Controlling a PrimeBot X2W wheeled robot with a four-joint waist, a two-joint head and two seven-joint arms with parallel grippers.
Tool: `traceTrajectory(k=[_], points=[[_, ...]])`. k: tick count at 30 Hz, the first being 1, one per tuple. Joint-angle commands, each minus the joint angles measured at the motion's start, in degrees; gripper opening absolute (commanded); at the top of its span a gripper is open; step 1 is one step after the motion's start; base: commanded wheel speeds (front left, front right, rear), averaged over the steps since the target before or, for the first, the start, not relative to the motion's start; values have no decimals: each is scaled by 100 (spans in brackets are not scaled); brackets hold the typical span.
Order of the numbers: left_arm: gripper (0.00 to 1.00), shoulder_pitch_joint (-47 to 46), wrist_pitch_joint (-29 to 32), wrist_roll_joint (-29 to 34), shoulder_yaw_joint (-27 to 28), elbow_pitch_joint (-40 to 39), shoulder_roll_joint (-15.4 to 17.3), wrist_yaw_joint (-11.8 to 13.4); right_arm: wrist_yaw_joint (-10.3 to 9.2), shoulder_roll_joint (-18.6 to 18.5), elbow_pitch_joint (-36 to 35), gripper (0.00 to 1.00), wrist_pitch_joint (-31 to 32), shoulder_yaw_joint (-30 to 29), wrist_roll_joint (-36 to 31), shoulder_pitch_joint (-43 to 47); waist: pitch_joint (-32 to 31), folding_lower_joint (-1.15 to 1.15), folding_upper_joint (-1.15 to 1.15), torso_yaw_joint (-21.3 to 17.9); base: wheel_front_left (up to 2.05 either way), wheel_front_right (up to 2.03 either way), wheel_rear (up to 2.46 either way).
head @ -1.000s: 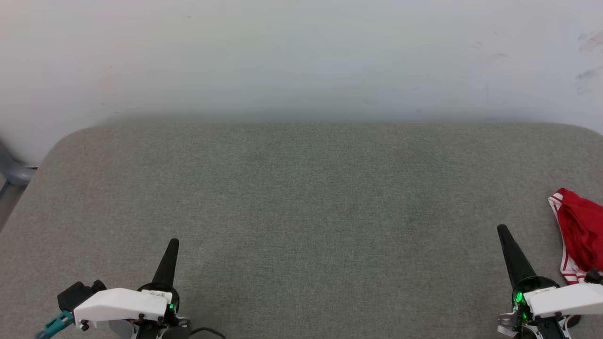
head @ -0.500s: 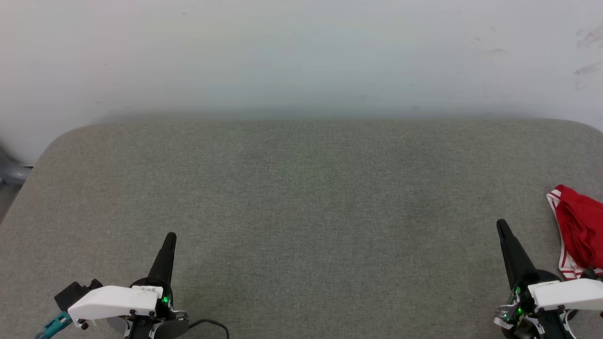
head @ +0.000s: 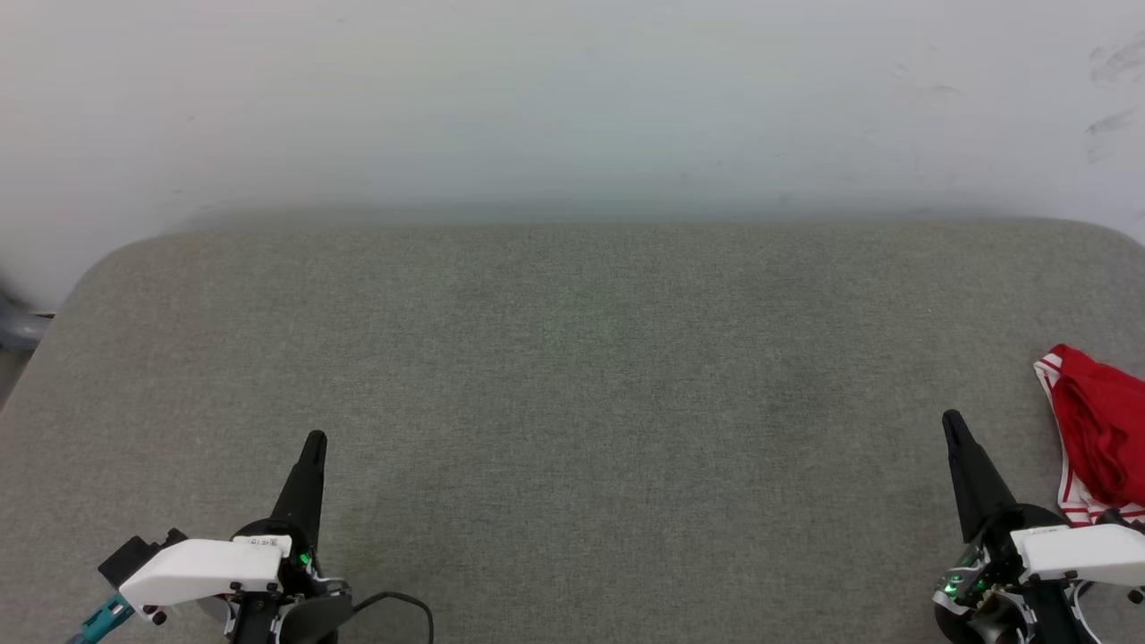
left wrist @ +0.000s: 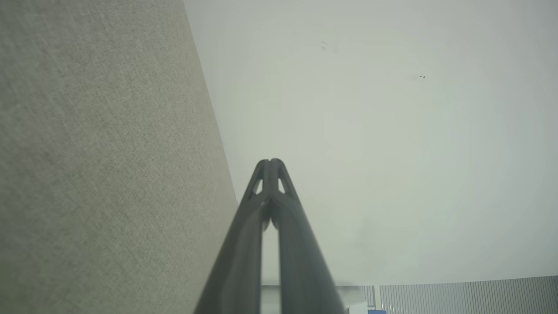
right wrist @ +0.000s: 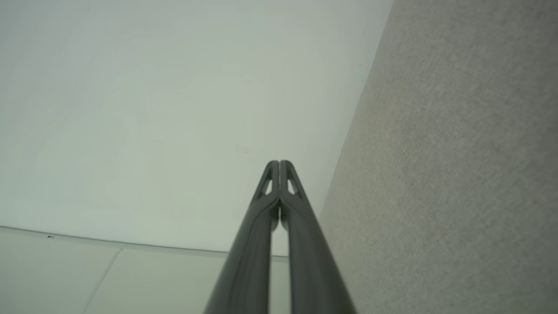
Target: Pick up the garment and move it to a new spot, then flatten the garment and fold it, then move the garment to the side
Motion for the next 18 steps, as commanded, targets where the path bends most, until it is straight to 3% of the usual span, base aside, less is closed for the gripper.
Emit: traceTrajectory(k=[1, 18], points=[[0, -95, 21, -74, 20, -6, -11, -34, -1, -16, 15, 0, -3, 7, 82, -123, 3, 0, 0, -2, 0, 0, 0], [0, -132, 137, -446, 126, 17, -62, -90, -2, -16, 166, 0, -14, 23, 518, -219, 45, 0, 0, -40, 0, 0, 0]])
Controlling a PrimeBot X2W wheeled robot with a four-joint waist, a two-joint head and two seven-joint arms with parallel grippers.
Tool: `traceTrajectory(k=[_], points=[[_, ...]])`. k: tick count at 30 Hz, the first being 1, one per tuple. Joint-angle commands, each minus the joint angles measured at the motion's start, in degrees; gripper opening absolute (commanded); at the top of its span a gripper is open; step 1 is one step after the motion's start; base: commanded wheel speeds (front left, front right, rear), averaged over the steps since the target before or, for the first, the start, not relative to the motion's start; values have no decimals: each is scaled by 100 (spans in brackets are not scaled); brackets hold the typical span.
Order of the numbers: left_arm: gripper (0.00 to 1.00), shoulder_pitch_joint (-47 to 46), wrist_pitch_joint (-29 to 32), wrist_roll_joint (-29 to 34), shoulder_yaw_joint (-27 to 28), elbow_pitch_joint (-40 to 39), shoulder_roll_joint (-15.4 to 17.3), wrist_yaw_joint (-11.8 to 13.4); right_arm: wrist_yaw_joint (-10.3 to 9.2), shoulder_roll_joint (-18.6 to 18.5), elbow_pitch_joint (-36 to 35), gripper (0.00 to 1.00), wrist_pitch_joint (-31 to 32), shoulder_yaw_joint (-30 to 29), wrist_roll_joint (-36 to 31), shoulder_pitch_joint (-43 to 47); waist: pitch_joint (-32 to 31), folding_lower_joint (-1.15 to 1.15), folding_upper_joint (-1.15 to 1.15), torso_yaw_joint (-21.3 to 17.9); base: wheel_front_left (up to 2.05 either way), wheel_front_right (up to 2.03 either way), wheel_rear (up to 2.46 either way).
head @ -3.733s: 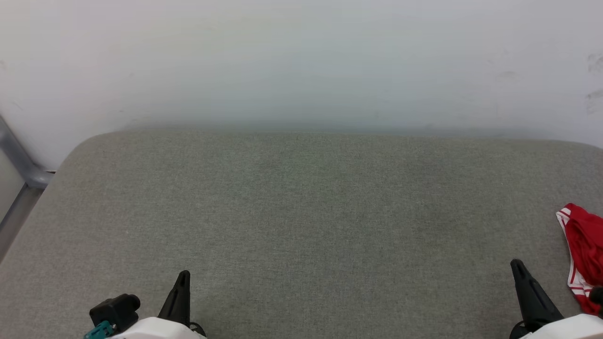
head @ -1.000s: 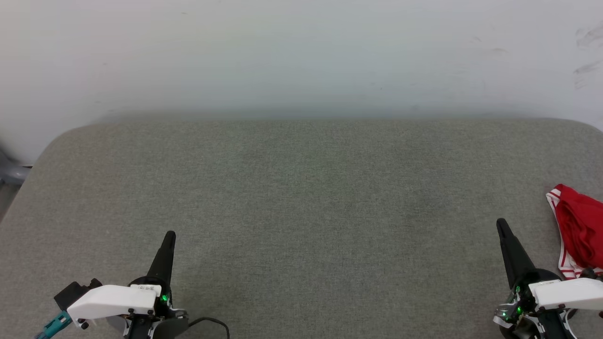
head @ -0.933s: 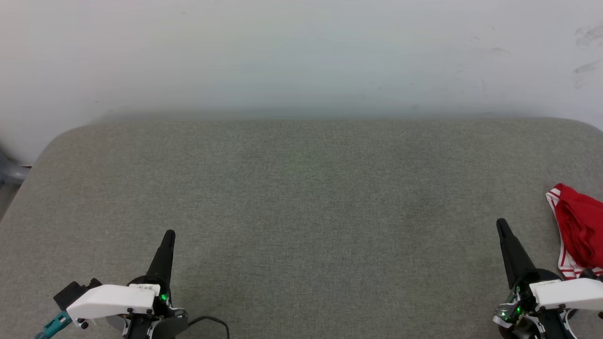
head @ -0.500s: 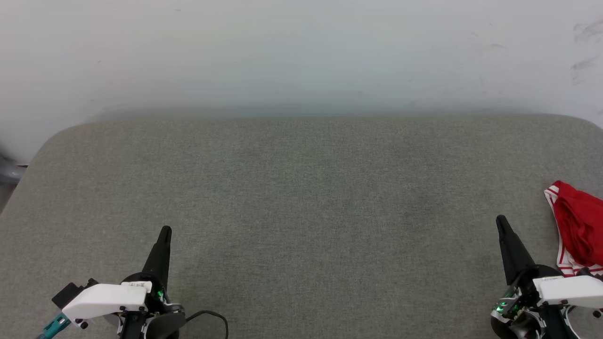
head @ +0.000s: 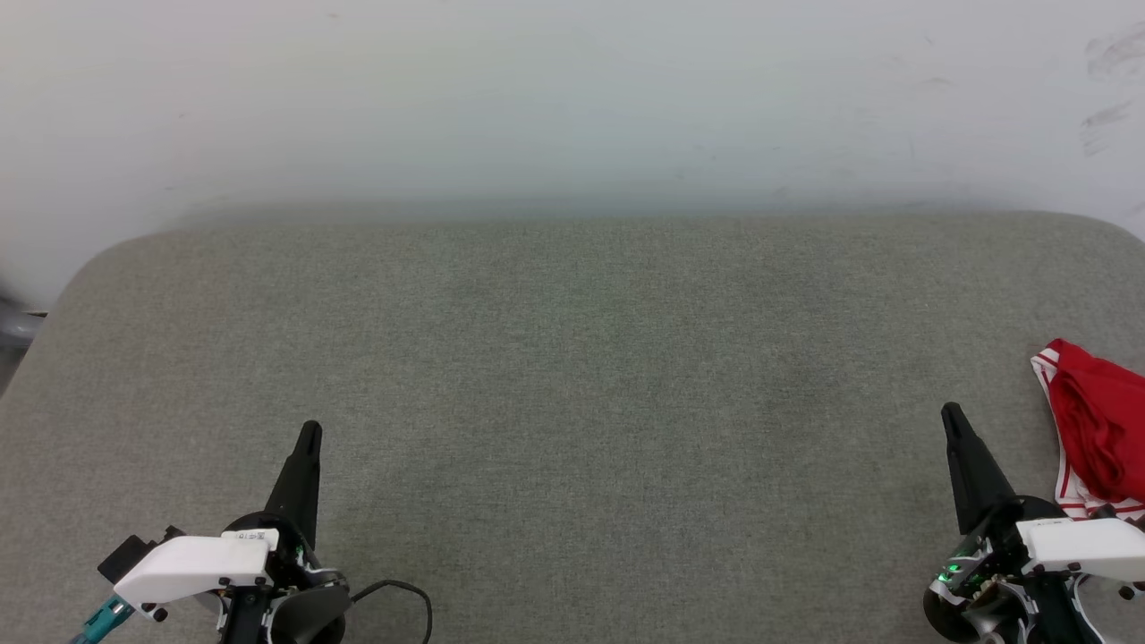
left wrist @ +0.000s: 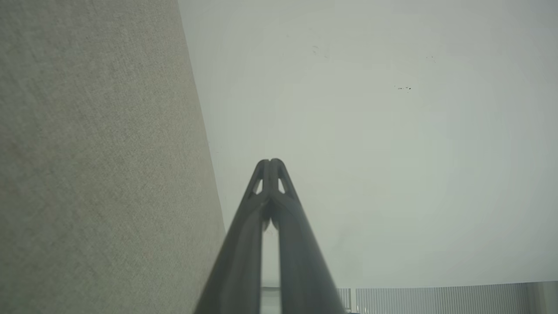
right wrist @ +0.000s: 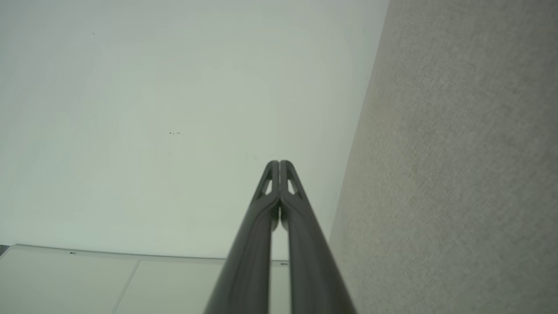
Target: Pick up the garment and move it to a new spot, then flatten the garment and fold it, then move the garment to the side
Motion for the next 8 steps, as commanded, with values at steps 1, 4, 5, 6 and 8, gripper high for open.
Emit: traceTrajectory(k=[1, 4, 5, 6, 8], points=[[0, -47, 17, -3, 21, 2, -14, -25, -2, -15, 4, 0, -6, 7, 20, -76, 0, 0, 0, 0, 0, 0, 0], [0, -47, 17, -3, 21, 2, -14, -21, -1, -15, 4, 0, -6, 7, 21, -76, 0, 0, 0, 0, 0, 0, 0], [0, -47, 17, -3, 21, 2, -14, -21, -2, -15, 4, 0, -7, 6, 21, -76, 0, 0, 0, 0, 0, 0, 0], [0, -47, 16, -3, 21, 2, -14, -21, -2, -15, 4, 0, -6, 6, 21, -76, 0, 0, 0, 0, 0, 0, 0], [0, -46, 16, -3, 21, 2, -14, -21, -1, -15, 4, 0, -7, 7, 21, -76, 0, 0, 0, 0, 0, 0, 0]])
